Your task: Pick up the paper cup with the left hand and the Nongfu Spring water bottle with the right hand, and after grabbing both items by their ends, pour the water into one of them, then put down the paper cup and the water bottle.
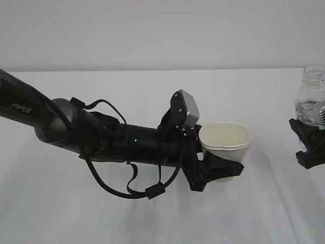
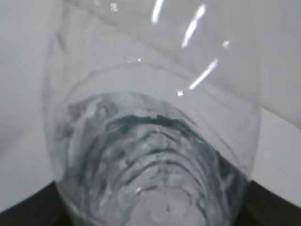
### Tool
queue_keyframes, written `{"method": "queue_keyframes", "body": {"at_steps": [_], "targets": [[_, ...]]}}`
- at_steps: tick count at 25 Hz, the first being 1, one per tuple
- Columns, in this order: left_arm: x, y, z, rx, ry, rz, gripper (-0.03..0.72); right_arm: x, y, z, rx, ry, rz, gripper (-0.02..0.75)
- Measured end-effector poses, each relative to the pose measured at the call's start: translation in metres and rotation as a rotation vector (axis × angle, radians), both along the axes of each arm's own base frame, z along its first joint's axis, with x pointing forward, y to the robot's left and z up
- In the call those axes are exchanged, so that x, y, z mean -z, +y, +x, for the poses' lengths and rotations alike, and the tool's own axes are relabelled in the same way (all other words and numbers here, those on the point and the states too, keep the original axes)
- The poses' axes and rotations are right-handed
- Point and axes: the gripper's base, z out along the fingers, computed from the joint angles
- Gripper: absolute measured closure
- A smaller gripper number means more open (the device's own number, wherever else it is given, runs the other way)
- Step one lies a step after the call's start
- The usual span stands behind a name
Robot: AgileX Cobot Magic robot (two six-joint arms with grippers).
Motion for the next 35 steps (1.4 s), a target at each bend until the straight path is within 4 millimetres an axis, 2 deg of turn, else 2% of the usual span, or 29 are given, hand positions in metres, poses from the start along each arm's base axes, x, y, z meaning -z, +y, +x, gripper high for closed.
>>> {"method": "queue_keyframes", "body": {"at_steps": [4,15,23,35], "targets": [[-0.002,-0.006,-0.004,0.021,-0.005,-0.002,0.247,-0.004,-0.001,-0.004,-0.004,0.012,-0.027,0.283],[-0.003,-0.008,-0.003,0.019,-0.002,-0.004,0.248,-0.010,-0.003,-0.014,-0.021,0.064,-0.114,0.283],[-0.003,-0.007,-0.003,0.024,-0.002,0.001,0.249,-0.017,-0.003,-0.011,-0.050,0.082,-0.197,0.283],[-0.004,-0.008,-0.002,0.030,-0.011,0.001,0.249,-0.016,-0.002,-0.012,-0.096,0.085,-0.264,0.286]]}}
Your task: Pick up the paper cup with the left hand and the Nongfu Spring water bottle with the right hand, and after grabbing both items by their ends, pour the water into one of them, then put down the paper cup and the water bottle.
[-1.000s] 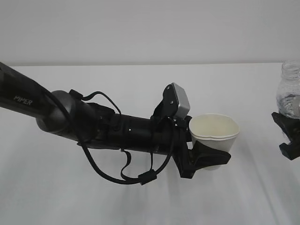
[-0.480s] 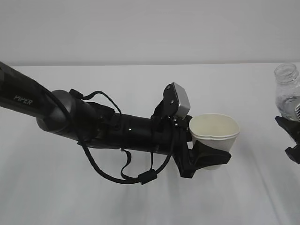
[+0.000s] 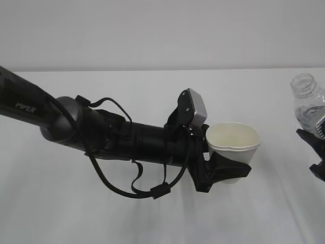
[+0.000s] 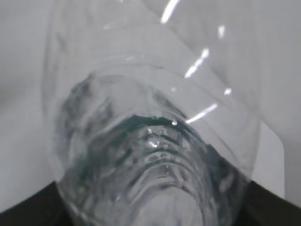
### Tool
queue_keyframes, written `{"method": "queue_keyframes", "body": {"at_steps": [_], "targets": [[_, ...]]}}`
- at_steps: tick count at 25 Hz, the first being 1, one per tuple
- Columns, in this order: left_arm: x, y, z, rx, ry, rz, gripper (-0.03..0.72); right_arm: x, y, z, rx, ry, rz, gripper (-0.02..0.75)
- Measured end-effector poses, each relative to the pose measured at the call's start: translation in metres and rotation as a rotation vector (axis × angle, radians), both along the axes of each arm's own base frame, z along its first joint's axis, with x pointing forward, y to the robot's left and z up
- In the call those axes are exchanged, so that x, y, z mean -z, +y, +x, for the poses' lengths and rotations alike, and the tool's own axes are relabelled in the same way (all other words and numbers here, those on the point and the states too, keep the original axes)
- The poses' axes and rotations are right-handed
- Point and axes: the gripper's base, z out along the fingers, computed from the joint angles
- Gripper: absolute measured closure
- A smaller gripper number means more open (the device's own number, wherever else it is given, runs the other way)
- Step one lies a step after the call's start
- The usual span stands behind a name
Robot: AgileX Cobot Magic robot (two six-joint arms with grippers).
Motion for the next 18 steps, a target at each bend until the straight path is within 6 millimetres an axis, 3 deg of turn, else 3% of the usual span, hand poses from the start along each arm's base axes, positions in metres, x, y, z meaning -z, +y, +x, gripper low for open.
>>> {"method": "queue_keyframes", "body": {"at_steps": [10,18], "targets": [[-0.003,-0.004,0.000,0.011,-0.012,-0.010,0.249,0.001,0.001,0.000,-0.043,-0.002,-0.064,0.287],[-0.003,-0.015,-0.012,0.054,-0.017,-0.010,0.249,0.001,0.002,-0.001,-0.086,-0.009,-0.127,0.287]]}}
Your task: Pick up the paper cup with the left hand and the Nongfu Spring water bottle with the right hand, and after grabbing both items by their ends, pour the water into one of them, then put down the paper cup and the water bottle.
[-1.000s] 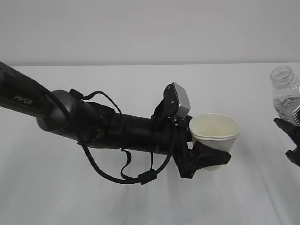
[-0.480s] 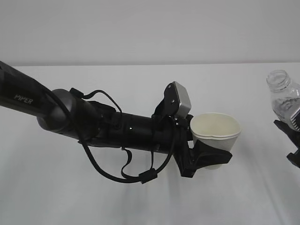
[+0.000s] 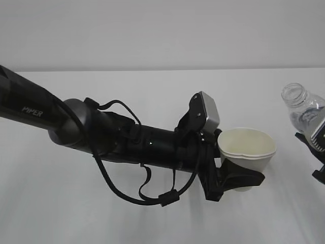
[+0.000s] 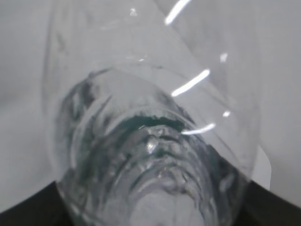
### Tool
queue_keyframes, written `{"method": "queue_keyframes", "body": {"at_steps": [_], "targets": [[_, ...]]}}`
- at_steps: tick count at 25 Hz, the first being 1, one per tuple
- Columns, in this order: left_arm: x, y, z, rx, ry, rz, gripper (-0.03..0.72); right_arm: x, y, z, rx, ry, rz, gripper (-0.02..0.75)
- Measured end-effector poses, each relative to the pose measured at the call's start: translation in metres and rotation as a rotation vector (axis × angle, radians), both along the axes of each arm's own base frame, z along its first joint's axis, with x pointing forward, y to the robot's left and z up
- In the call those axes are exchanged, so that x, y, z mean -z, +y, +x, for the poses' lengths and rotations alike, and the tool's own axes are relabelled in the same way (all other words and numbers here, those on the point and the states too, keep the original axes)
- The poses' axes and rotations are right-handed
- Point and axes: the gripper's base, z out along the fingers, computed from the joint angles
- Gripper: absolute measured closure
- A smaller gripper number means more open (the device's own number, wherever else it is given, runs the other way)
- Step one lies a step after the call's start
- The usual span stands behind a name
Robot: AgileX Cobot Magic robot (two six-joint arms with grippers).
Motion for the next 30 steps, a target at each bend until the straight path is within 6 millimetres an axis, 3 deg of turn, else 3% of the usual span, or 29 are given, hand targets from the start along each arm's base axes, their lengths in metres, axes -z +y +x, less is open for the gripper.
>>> {"method": "queue_keyframes", "body": {"at_steps": [30], "targets": [[0.0000,-0.0005,-0.0006,0.002,0.000,0.000,0.250,-0.0047,0.0023,0.0019,-0.139,-0.093,-0.229,0.288]]}}
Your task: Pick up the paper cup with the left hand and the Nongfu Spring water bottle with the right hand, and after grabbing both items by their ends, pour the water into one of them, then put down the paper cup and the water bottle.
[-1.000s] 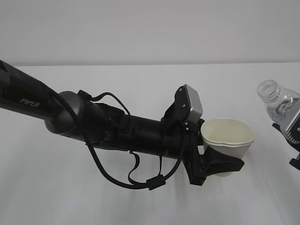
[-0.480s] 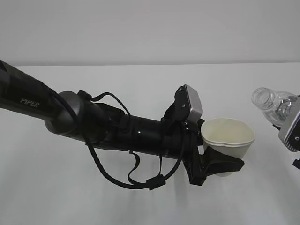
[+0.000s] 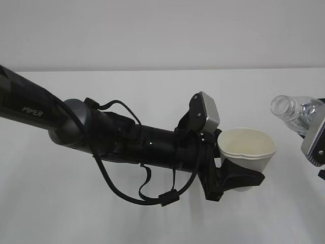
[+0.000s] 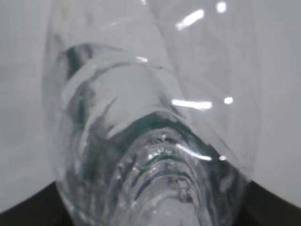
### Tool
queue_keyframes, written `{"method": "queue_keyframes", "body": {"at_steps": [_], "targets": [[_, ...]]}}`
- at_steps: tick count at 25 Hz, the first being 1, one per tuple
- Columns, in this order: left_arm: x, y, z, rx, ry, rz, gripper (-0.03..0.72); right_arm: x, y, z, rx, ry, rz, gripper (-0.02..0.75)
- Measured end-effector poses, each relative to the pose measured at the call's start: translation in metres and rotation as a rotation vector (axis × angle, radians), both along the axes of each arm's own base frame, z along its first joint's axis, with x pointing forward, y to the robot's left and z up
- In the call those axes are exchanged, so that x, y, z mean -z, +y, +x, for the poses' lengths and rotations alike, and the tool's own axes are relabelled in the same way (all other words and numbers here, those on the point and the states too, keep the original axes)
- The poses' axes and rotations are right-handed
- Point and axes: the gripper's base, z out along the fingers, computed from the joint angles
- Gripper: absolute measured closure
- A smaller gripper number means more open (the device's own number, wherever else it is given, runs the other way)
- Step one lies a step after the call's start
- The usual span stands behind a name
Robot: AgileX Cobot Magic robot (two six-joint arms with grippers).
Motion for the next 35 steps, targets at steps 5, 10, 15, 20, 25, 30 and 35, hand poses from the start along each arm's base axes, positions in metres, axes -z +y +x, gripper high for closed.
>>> {"method": "queue_keyframes", "body": {"at_steps": [5,10,15,20,25,30,35], "targets": [[0.0000,0.0000,0.0000,0.000,0.000,0.000,0.251,0.0003,0.0020,-0.0005,-0.045,-0.005,-0.047,0.288],[0.0000,0.0000,0.0000,-0.002,0.008,0.000,0.251,0.0004,0.0027,-0.0007,-0.060,-0.006,-0.059,0.288],[0.0000,-0.0001,-0.0002,-0.003,0.013,0.001,0.251,0.0004,0.0028,-0.0007,-0.062,-0.007,-0.061,0.288],[0.0004,-0.0010,-0.0020,0.005,0.024,0.005,0.251,0.0015,0.0023,0.0001,-0.053,-0.003,-0.055,0.288],[0.0007,-0.0009,-0.0025,0.010,0.025,0.010,0.251,0.0081,0.0016,0.0030,-0.049,0.017,-0.066,0.288],[0.0007,-0.0009,-0.0025,0.010,0.025,0.010,0.252,0.0091,0.0004,0.0046,-0.037,0.009,-0.075,0.288],[0.0003,-0.0012,-0.0023,0.011,0.023,0.009,0.253,0.0092,0.0002,0.0048,-0.045,0.004,-0.100,0.288]]}}
